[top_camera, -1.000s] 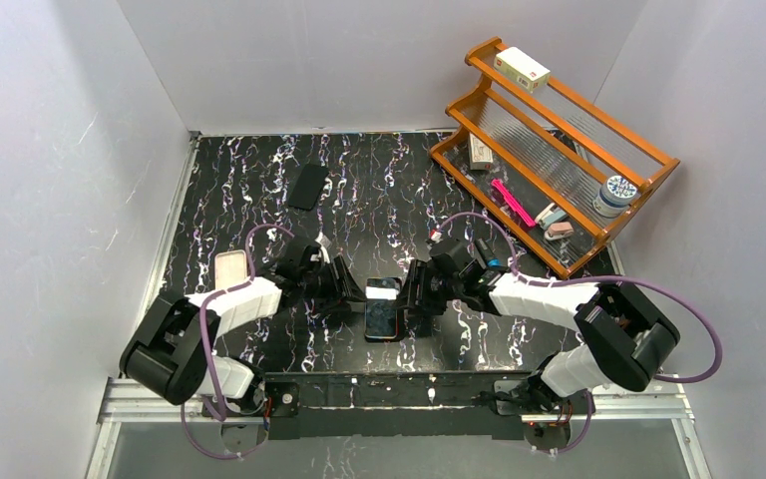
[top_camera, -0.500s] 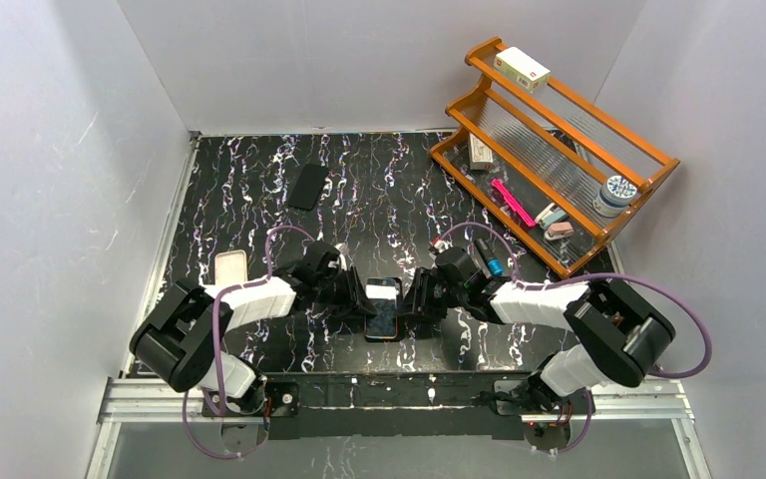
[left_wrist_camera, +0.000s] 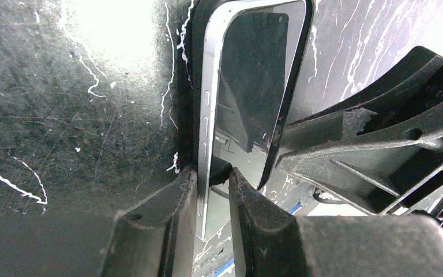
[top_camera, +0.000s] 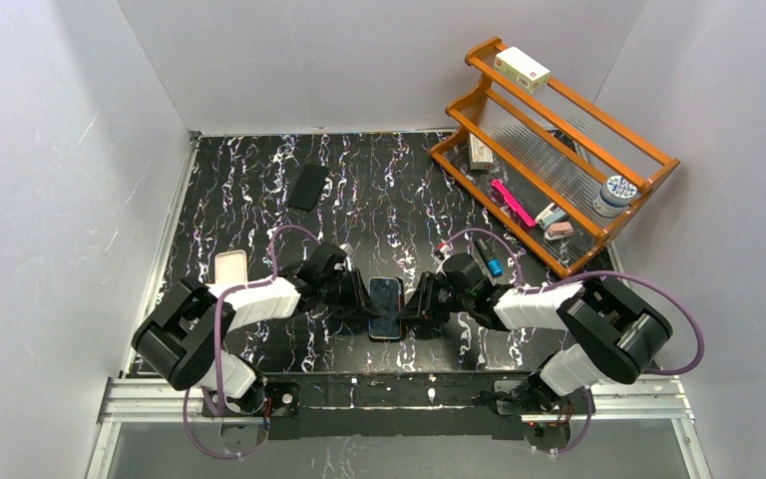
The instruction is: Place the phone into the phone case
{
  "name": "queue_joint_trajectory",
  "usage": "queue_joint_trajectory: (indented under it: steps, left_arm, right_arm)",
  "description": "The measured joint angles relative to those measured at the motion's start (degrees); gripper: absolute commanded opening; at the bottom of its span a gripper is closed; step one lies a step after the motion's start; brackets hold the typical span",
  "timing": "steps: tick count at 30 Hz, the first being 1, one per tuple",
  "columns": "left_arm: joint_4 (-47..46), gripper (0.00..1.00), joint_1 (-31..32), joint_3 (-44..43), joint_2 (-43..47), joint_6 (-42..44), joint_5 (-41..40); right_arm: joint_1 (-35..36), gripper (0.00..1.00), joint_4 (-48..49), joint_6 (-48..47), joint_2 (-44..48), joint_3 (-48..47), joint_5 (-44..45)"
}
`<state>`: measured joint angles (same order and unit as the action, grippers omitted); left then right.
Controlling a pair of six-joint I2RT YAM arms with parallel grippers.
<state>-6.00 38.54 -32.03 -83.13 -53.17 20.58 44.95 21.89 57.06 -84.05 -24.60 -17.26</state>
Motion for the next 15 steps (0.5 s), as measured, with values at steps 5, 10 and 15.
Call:
queue_joint_trajectory:
  steps: [5,10,15]
  left_arm:
    - [-0.2,0.34,0.5,0.0,0.0,-1.8,-1.4]
    - [0.4,0.37,1.9,-0.9,-0.1,-2.1,-3.6]
    - [1.5,0.30,2.5,-1.9,-0.6,-2.1,-4.8]
  right_arm:
    - [-0.3,0.39,2.3,0.3,0.0,1.2,-0.5]
    - [-0.7,0.41,2.2,0.9,1.1,2.0,-0.2]
    - [-2.5,0.41,1.8,1.0,3.8,2.4,0.0]
